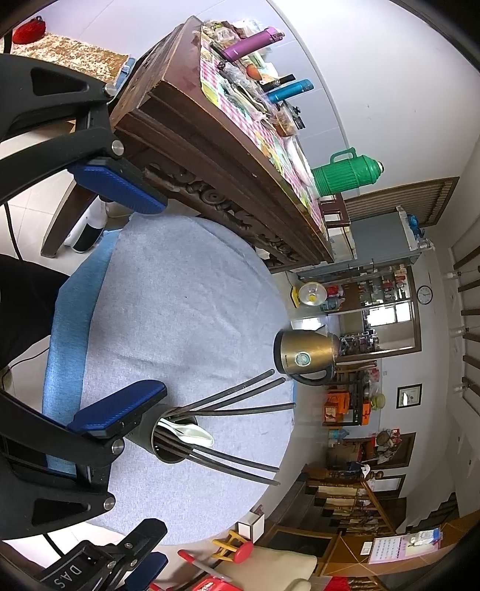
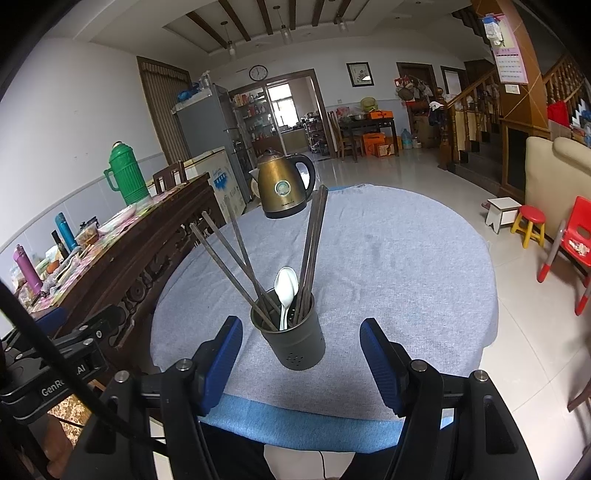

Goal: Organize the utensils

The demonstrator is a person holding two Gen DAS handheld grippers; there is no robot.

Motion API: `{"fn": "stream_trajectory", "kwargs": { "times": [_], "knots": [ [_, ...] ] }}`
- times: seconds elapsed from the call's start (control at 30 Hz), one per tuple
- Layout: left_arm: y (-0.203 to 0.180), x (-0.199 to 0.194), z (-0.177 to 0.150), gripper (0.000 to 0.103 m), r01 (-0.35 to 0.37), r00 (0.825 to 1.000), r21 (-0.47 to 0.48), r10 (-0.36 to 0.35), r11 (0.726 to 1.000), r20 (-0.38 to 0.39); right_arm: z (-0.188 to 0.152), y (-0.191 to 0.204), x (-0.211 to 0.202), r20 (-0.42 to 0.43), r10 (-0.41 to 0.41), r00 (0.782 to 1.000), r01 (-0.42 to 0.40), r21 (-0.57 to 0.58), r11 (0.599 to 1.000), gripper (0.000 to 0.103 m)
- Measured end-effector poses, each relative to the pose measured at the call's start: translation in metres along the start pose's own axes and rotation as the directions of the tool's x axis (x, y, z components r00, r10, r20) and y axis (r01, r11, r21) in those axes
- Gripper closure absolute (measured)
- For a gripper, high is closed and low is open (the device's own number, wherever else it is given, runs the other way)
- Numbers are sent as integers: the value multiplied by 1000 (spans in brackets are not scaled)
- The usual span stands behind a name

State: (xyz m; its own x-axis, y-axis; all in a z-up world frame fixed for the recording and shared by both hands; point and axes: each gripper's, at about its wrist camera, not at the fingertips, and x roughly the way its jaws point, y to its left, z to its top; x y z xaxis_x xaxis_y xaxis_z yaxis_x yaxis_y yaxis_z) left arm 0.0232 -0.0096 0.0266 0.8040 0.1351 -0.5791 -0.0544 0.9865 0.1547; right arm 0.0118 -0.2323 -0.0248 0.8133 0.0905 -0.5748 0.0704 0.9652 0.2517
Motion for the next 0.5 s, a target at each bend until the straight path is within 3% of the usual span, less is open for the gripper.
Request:
{"fn": "stream_trajectory", "kwargs": {
  "times": [0.5],
  "knots": [
    [7, 1, -4, 12, -6, 1000, -22, 6, 1000, -4, -1, 6, 2, -5, -1, 1000, 1, -24, 1000, 33]
  ]
}}
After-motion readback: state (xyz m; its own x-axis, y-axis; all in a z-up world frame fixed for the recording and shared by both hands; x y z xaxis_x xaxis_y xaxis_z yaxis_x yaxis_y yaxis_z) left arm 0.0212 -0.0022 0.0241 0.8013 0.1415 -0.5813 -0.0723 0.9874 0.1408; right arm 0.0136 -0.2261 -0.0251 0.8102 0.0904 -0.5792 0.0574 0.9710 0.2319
